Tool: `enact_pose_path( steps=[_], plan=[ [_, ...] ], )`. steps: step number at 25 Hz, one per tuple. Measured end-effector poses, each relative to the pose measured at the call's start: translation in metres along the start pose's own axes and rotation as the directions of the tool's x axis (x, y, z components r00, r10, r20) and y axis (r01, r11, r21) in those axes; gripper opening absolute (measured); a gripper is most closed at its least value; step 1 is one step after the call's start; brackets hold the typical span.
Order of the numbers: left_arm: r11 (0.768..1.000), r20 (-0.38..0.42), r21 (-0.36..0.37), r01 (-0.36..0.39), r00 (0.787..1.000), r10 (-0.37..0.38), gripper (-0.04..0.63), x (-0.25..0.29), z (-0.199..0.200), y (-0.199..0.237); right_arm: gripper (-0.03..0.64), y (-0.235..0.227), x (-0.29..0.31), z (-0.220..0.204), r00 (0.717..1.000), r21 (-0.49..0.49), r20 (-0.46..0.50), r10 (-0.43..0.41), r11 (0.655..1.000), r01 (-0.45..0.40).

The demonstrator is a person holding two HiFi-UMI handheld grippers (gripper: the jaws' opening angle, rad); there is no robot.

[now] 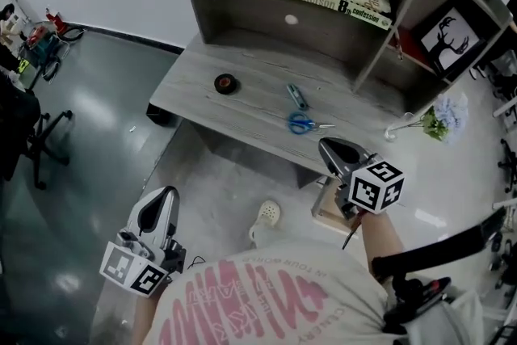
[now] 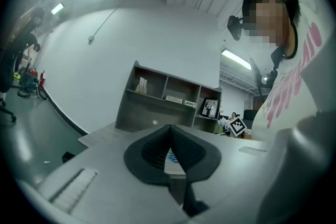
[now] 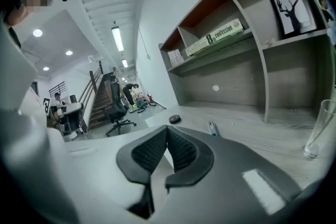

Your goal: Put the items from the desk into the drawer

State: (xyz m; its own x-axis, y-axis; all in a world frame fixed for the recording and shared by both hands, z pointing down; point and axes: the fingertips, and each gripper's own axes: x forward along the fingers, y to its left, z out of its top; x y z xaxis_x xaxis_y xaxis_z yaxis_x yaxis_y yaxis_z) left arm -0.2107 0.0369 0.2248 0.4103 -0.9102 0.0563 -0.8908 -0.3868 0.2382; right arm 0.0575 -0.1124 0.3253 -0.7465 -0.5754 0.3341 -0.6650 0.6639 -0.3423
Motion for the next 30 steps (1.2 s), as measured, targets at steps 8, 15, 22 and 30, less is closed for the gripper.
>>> enact_pose_path(
  steps=[8,15,22,30],
  plan=[
    [0.992,-0.077,0.028,-0.124,0.989,0.125,0.020,0.045,-0.006,0.060,0.048,-0.055,0.084,-0.022,0.994,0.002,-0.113,0.005,1.000,-0.005],
    [0.989,-0.130,-0.003,-0.148,0.981,0.146,0.020,0.080,-0.027,0.086,0.086,-0.127,0.147,-0.030,0.961,-0.146,-0.225,-0.161,0.981,0.131],
    [0.995,-0.176,0.000,-0.101,0.979,0.100,0.020,0.121,-0.040,0.091,0.128,-0.165,0.180,-0.039,0.933,-0.092,-0.307,-0.188,0.982,0.168],
    [1.000,-0.169,0.002,-0.012,0.985,0.012,0.020,0.154,-0.044,0.079,0.190,-0.181,0.201,-0.067,0.858,-0.172,-0.448,-0.250,0.966,0.192]
  ],
)
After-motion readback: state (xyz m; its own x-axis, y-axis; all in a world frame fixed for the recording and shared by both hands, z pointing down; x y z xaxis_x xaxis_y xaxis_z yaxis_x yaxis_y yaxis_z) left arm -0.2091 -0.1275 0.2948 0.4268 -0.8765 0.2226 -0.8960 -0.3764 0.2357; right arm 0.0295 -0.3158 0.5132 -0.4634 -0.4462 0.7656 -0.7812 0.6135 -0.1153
